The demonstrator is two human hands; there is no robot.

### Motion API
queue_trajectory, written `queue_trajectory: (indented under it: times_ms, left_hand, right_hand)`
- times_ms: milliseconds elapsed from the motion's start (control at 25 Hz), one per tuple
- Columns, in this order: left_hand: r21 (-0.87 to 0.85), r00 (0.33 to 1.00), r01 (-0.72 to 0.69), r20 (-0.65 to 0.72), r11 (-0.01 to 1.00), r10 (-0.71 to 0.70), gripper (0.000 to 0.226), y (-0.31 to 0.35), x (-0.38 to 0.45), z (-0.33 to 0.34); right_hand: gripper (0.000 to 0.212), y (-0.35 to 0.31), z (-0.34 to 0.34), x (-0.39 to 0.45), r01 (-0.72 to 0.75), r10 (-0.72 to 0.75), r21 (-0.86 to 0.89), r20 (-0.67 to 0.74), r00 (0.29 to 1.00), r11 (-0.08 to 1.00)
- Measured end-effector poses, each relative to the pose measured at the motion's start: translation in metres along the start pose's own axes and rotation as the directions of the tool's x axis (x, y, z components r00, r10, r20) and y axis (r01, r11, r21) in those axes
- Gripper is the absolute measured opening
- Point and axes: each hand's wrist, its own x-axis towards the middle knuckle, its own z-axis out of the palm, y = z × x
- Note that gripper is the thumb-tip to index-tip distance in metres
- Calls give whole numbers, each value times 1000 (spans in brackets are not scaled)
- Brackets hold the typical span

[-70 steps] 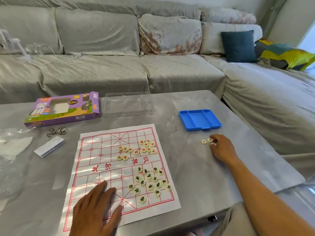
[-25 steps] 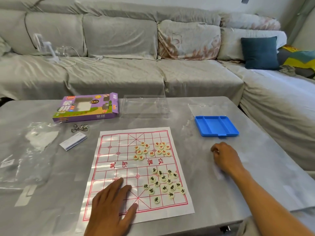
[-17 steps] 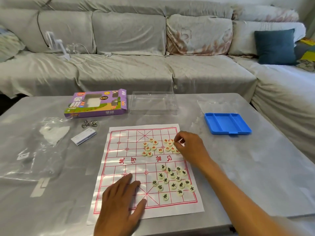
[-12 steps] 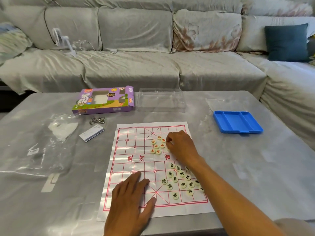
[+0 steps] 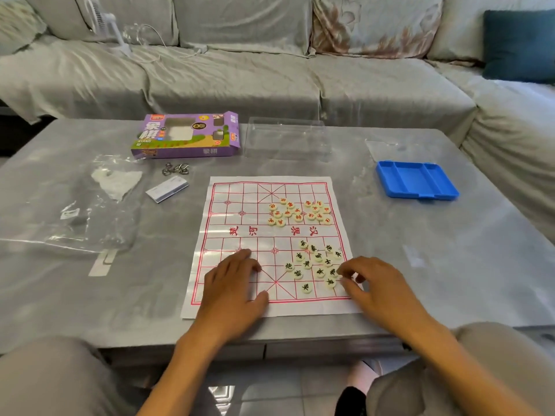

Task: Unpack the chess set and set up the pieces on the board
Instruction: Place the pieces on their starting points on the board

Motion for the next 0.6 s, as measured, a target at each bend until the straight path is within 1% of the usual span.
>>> queue_trajectory:
  times_ms: [80,160,280,360,440,520,600]
  left_hand:
    - [-2,998,-5,69,1000,5,52,-2,-1,-3]
    - [0,996,-29,90,1000,28,61,-5,-5,-5]
    - [21,995,-45,92,999,43,67,-7,-10,-3]
    - [123,996,-49,75,991,40,66,-8,-13,0]
    - [220,997,-70,45,973,62,65,-7,-15,3]
    - [214,995,-81,68,973,68,70,-5,-14,5]
    - [225,992,-88,105,970,66,79,-5,-14,5]
  right_hand:
    - [25,-9,10,-12,15,-14,56,-14,1000,998]
    - [30,-23,19,-13,29,-29,60,-6,1000,998]
    - [36,-40,31,-11,8,-8,18,-7,1000,1000]
    - [38,-44,33,-10,-14,14,-12,-30,999,1000]
    - [40,-46,35,-9,5,-7,-60,-30,1000,998]
    - [41,-48,34,-11,37,-40,-120,-23,999,992]
    - [43,-46,30,-17,34,-41,-155,-42,998,987]
